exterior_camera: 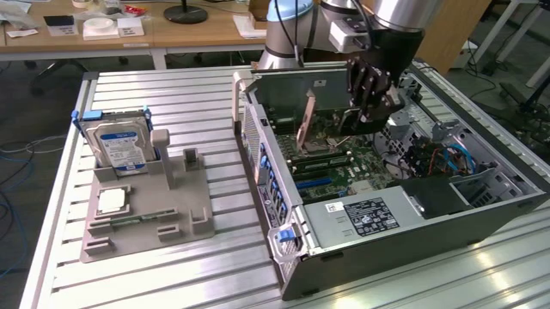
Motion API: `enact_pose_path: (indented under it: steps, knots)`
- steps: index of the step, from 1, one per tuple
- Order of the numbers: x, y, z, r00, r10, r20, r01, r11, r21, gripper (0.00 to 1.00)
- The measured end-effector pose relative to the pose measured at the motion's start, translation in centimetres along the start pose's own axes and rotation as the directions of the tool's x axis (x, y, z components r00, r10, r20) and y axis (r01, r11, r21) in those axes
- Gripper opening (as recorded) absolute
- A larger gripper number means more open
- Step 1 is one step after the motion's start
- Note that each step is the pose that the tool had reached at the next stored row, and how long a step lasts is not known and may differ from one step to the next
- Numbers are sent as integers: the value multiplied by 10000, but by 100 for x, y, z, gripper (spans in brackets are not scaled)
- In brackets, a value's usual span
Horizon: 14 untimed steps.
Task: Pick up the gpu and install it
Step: 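Insert the gpu into the slot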
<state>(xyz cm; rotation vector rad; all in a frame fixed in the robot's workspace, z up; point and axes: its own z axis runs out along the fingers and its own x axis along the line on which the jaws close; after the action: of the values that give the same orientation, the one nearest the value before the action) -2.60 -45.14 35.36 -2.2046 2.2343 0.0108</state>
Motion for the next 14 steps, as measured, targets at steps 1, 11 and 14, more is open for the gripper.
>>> enact_pose_path:
  steps: [1,11,14]
  knots:
    - [0,2,19,10000,1,2,-1,10000,1,28]
    - [2,114,151,10000,2,2,-2,10000,1,28]
    - [19,114,204,10000,1,2,-1,10000,1,28]
